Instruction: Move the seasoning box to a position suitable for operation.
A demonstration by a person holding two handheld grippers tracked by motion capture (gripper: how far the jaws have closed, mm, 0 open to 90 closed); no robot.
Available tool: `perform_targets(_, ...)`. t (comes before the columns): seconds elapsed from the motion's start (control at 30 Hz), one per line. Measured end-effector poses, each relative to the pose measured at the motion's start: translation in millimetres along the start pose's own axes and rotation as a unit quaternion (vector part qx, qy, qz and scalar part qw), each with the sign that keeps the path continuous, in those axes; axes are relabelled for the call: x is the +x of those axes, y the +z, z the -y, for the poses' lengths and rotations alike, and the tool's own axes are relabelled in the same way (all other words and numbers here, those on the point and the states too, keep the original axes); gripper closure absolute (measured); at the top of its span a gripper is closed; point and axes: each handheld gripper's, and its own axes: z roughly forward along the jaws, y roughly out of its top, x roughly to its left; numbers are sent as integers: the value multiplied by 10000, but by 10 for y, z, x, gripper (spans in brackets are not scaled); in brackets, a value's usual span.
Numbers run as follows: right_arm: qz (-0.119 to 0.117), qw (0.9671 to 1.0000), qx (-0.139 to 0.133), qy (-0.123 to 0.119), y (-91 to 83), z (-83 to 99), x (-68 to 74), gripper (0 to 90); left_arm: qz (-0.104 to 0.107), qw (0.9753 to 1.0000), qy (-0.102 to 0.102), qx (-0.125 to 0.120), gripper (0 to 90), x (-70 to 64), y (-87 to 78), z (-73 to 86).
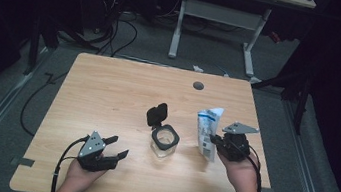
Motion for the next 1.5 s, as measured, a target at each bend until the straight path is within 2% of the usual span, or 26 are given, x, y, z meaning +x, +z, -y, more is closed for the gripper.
perform_targets(0.1, -37, 9999, 91, -76, -49, -33, 34, 885, 11, 10000, 18, -48, 350, -16, -12, -11)
perform_targets(0.17, -99, 9998, 152, -64, -76, -46, 42, 885, 28, 9999, 77, -93, 349, -23, -22, -17)
perform_targets(0.33, -242, 9991, 359, 0, -126, -68, 30, 886, 123, 9998, 80, -124, 348, -36, -13, -16)
perform_targets(0.67, -306, 9970, 708, -1, -159, -54, 19, 888, 156, 9998, 100, -117, 352, -44, 1, -9)
perform_targets(0.8, -299, 9960, 839, -86, -175, -70, 41, 889, 153, 9998, 97, -108, 350, -44, 3, -7)
perform_targets(0.93, -272, 9945, 988, -196, -189, -92, 69, 890, 154, 9998, 78, -104, 349, -39, -1, -7)
perform_targets(1.23, -345, 9912, 1264, -198, -208, -112, 89, 890, 162, 9998, 78, -118, 343, -43, -3, -7)
perform_targets(1.5, -373, 9872, 1523, -297, -205, -151, 126, 890, 181, 9997, 80, -125, 342, -48, 5, -9)
